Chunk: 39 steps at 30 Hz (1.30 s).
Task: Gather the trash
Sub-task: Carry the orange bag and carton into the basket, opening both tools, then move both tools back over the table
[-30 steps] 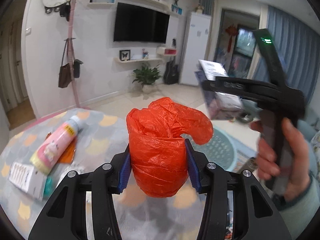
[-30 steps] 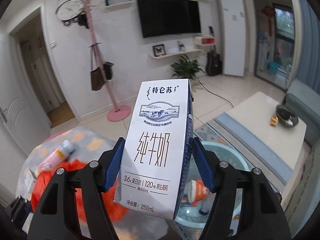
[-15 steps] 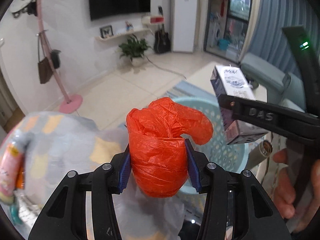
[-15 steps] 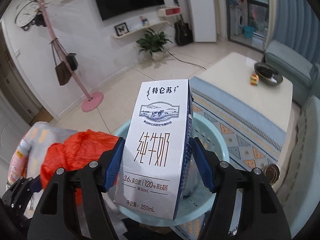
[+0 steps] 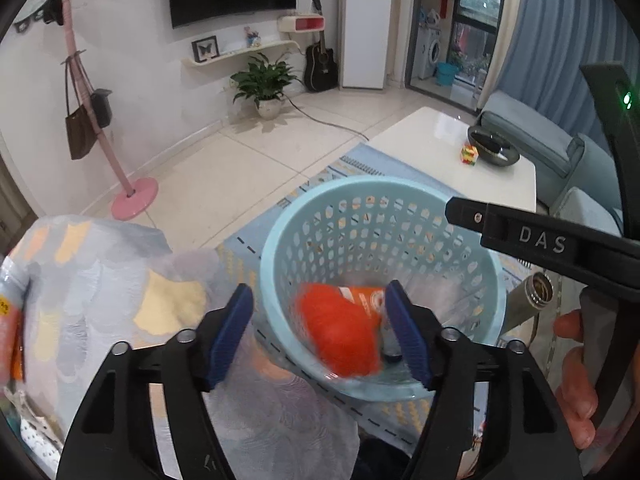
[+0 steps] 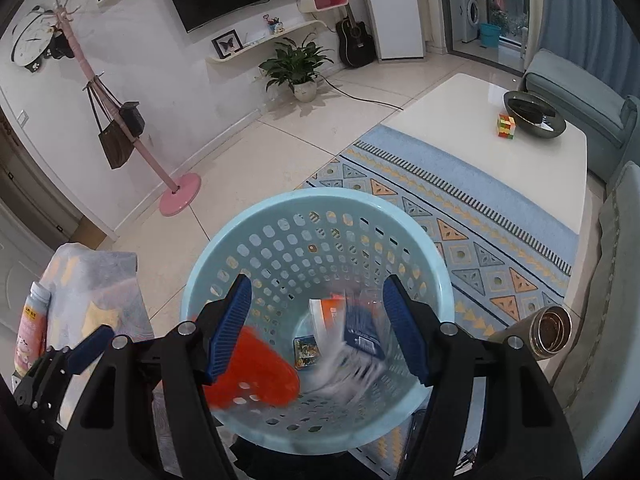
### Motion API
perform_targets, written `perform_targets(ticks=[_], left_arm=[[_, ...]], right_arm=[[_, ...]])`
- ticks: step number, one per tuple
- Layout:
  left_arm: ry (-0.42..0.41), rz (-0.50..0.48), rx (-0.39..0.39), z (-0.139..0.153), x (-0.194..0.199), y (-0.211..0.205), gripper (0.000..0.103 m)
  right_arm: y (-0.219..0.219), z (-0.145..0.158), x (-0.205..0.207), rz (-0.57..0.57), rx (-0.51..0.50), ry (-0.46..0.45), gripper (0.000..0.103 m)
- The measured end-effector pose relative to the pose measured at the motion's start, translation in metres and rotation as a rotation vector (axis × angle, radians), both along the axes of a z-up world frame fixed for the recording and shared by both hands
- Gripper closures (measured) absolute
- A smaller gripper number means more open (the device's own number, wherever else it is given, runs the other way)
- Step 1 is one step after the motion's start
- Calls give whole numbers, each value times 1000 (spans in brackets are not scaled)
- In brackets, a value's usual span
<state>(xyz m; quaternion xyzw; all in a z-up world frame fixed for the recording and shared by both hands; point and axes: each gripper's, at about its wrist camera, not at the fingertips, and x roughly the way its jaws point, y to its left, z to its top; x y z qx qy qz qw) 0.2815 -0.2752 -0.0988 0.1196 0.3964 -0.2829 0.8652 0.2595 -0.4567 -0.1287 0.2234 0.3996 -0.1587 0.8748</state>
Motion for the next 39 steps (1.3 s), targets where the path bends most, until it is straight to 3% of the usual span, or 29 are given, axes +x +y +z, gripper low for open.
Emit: perform_targets(ticks=[6,19,24,29,39], left_arm=[[30,5,-124,16,-6,19,23],[-61,87,-214,51,-49,79,22],[-87,186,-218,54,-67,130,21],[-117,320,-211,58,-80,191,21],[-109,643,-264,72,-76,321,18]], right_arm=[[6,6,-6,8,-4,-12,39],[47,57,-21,91,-28,-100,38],[77,82,-27,142,-46,-160,38],[125,99,-24,226,-71,-199,31],[242,98,-14,466,-123,-217,31]])
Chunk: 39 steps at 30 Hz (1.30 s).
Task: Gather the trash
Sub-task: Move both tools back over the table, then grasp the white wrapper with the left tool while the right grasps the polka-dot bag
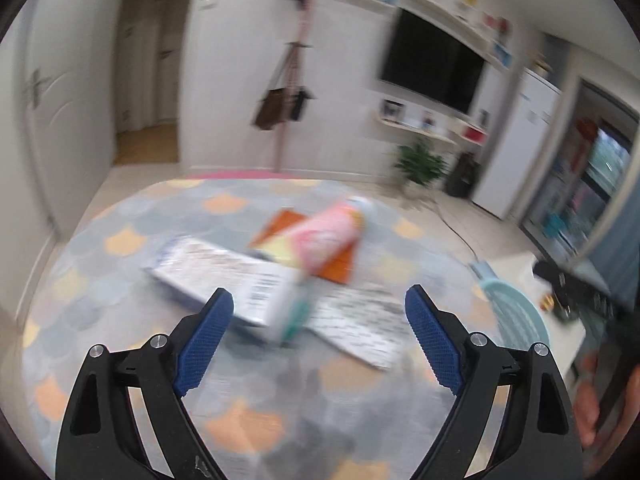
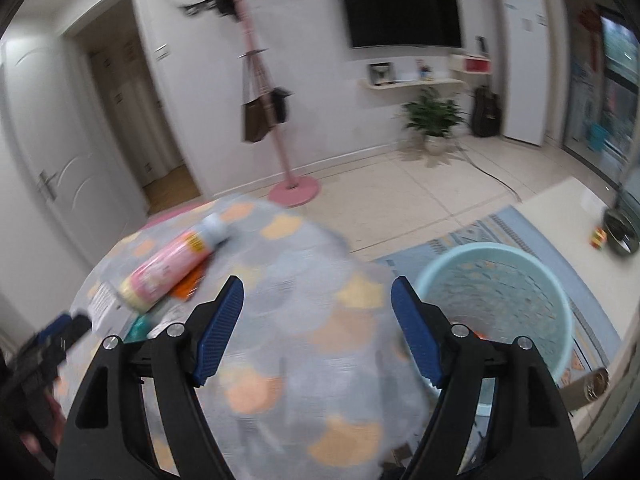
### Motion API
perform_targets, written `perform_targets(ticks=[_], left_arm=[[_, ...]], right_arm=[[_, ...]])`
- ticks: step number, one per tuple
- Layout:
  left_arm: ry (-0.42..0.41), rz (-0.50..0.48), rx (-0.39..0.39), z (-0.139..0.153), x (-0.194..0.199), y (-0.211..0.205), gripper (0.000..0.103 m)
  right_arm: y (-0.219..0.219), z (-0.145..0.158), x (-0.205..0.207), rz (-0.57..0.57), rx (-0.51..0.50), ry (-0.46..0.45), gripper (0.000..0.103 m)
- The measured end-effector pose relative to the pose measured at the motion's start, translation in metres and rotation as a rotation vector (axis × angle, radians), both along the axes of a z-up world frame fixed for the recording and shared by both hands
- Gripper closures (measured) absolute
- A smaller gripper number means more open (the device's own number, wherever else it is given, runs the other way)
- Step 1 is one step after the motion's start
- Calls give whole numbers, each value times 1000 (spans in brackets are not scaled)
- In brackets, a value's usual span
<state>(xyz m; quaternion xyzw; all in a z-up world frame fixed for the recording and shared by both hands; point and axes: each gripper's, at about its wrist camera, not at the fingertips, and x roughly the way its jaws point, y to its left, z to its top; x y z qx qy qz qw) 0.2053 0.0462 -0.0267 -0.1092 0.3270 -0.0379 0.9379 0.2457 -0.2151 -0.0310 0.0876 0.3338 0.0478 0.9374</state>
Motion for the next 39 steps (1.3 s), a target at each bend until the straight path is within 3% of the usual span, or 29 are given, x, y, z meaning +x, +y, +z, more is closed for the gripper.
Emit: perform_targets(ticks=[4,7,11,18,22,25,33,39], left_arm=[[37,76,-81,-8,8,44,18],[63,103,-140,-13,17,69,18],[99,145,-141,-19,32,75,18],[199,244,-72,-31,67,68,18],[268,310,-109,-42,84,75,17],[300,300,-123,-47,90,75,17],[301,265,-50,-45,86,68,18],[273,129,-7,-37,65,65,38]], right_arm=[[53,-19,11,201,4,33,31],[96,-35,17,287,-87,37,31],[129,-57,31,299,-167,62,31],[119,-78,52,275,-84,129,34],[124,-88,62,329,-76,190,34],[126,-89,65,355,-75,183,47],[141,-88,52,413,-115,153,79],[138,-79,38,439,-104,74,83]])
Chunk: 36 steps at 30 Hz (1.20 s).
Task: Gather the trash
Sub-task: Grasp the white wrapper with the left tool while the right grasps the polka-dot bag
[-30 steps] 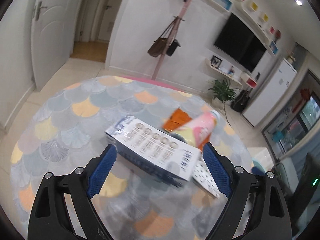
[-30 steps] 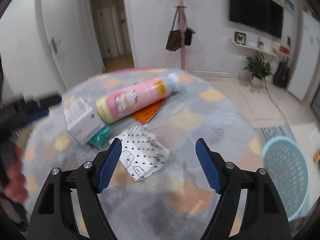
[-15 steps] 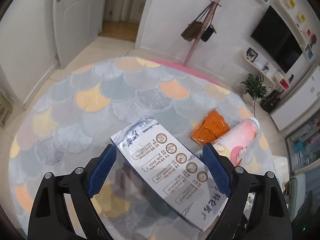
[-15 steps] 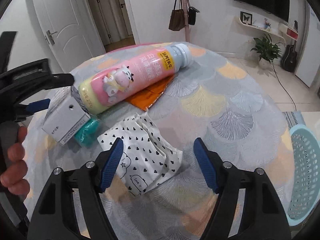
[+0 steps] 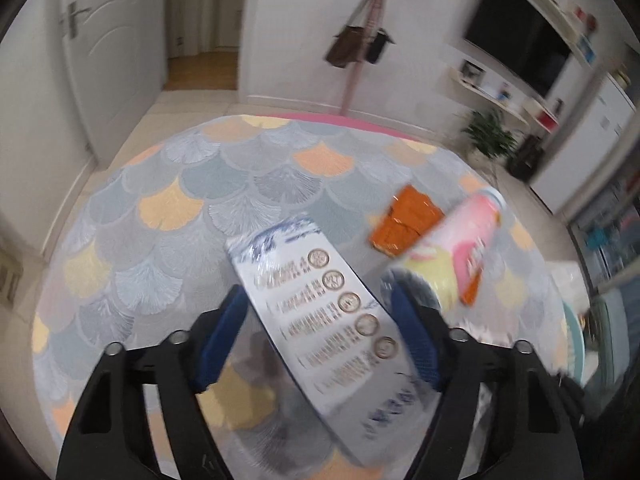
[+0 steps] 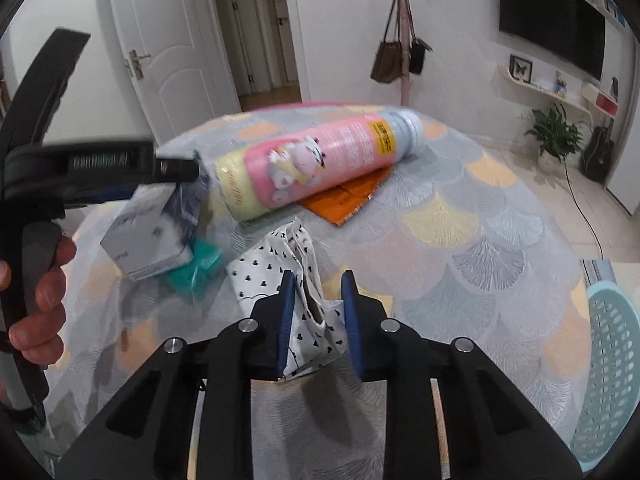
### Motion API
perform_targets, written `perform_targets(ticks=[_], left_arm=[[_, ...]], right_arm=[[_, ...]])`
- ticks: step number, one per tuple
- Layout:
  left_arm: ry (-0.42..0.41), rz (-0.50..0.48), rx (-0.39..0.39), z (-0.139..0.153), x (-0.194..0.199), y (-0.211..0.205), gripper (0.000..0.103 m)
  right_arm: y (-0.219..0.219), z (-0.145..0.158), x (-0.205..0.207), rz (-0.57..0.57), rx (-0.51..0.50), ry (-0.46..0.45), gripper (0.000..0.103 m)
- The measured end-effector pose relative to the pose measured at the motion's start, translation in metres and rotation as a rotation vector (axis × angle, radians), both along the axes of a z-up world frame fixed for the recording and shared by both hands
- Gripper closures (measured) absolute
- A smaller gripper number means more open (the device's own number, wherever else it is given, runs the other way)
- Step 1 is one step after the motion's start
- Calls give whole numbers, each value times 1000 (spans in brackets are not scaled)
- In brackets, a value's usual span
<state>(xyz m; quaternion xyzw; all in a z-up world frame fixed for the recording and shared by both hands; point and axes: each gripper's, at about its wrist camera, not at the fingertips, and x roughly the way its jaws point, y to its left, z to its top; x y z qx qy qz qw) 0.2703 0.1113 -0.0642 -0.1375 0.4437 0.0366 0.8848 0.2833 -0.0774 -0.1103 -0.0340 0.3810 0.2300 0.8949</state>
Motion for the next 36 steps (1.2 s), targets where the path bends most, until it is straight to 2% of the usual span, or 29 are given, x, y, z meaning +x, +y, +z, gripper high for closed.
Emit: perform_targets(ticks=[2,4,6,8,11,12,13,15,18,21,22,23,24,25,28,31,36], left_arm=[[-17,-40,0,2,-11,0,45],[-38,-75,17,5,-22,-1,69],[-46,-108,3,6,-31,0,72],[-44,-134,-11,5,-41,0,72],[-53,-168,8,4,-54,-4,71],[-52,-173,4,5,-56,-5,59],[-48,-170,-6,4,-58,-6,40],[-54,-157,-2,4,-59,-9,28],[-39,-141,46,3,-55,-20,20],[22,-139,163,-5,-45,-39,20],[40,-134,204,-8,-43,-44,23],[48,-136,228,-11,-43,-45,27],[57,-141,241,-13,-42,-46,38],[71,-141,251,-16,-42,-47,45],[51,-134,234,-16,-47,-42,46],[-25,-142,163,-6,-59,-34,46],[-123,-163,166,15,-76,-38,46]], right_arm=[[-1,2,-5,2,3,-23,88],[2,4,-11,-1,-3,-39,91],[5,6,-14,-4,-14,-60,92],[6,8,-18,-8,-25,-78,92],[8,8,-22,-10,-39,-88,92],[10,8,-22,-11,-46,-90,92],[11,8,-21,-13,-54,-94,92],[13,8,-21,-13,-67,-97,92],[11,8,-19,-16,-62,-93,92],[6,7,-18,-23,-41,-76,92],[6,6,-17,-26,-38,-72,92],[5,6,-17,-29,-36,-71,92],[5,7,-17,-29,-36,-74,92],[6,7,-18,-29,-36,-78,92],[4,8,-19,-26,-26,-84,92],[-4,11,-17,-49,5,-81,92],[-12,16,-20,-68,35,-102,92]])
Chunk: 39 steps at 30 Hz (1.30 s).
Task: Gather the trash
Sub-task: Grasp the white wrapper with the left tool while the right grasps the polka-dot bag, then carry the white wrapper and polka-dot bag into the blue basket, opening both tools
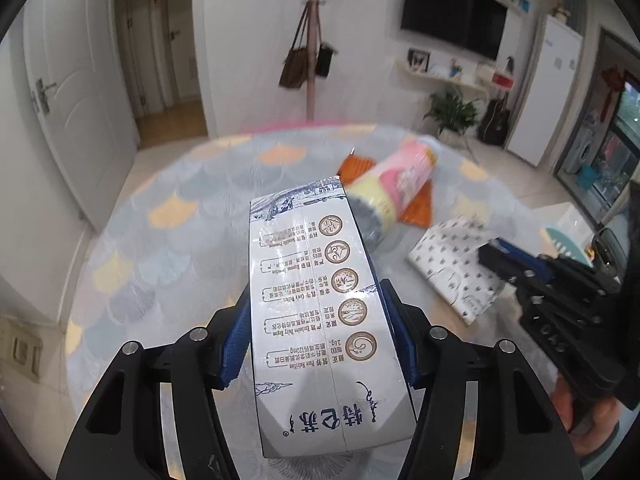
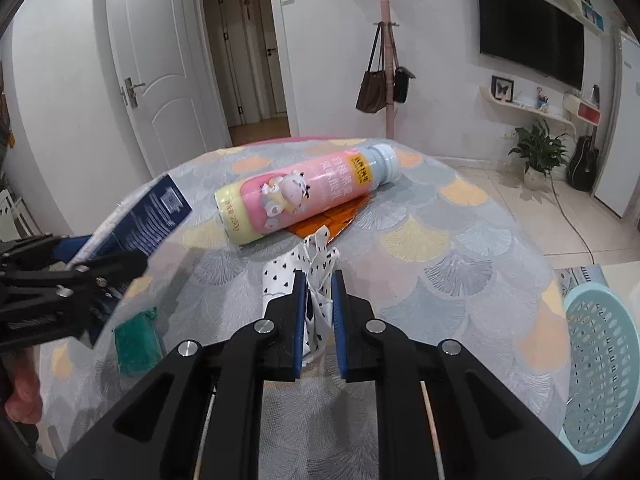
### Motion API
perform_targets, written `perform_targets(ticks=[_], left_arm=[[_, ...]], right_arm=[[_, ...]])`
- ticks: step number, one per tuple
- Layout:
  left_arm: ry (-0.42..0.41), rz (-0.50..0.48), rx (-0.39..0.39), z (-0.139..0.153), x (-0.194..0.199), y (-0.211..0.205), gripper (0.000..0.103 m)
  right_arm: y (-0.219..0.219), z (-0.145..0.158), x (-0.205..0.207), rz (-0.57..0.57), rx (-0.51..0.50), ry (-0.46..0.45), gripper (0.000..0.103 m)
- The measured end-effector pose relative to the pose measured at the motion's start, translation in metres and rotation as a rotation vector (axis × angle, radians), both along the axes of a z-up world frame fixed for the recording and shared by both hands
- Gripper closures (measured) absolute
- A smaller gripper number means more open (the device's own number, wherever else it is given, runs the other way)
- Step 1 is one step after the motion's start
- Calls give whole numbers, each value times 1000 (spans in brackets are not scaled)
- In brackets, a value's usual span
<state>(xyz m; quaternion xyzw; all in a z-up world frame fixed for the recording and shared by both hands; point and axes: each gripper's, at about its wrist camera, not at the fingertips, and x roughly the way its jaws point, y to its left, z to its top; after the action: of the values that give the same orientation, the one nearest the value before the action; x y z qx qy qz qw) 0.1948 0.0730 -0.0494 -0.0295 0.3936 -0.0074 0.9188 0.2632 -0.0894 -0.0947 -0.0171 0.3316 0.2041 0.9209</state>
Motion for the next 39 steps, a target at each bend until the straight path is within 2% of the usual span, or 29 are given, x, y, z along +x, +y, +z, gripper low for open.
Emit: perform_targets(ticks=[3,6,11,15,18,20,22,24,30,31,32,33,34,39], left_arm=[[-50,-28,-14,13,-10,-5,46],[-96,-70,-36,24,-19,-13,46],[-142,-134,-43,37,-23,-38,46],[-145,-179,-49,35,-21,-57,46],[-128,-203,-50,29,-16,-65,46],[-117,-212,-51,25,-13,-67,46],[-115,-219,-50,22,-12,-70,46],[-113,-217,-51,21,-11,-69,46],[-96,-208,-56,13,-5,-70,46],[-93,-209,-55,12,-4,-72,46],[-91,-210,-54,12,-2,-71,46],[-88,-212,-53,11,-1,-72,46],[-85,-214,-52,11,0,-73,46],[-80,-232,-47,11,8,-84,46]], right_arm=[[-8,9,-10,-70,0,-69,93],[-25,15,-20,-123,27,-94,94],[-53,15,-23,-139,71,-42,94],[-62,7,-30,-116,69,16,93],[-68,-2,-32,-115,82,75,88],[-70,-7,-30,-109,109,112,77],[-69,-10,-30,-118,91,114,56],[-67,-12,-28,-121,70,118,55],[-65,-25,-10,-142,52,214,55],[-64,-27,-9,-139,51,221,59],[-64,-26,-10,-134,46,213,67],[-63,-26,-11,-117,46,212,84],[-62,-26,-12,-105,49,212,93],[-71,-12,-27,-96,101,133,98]])
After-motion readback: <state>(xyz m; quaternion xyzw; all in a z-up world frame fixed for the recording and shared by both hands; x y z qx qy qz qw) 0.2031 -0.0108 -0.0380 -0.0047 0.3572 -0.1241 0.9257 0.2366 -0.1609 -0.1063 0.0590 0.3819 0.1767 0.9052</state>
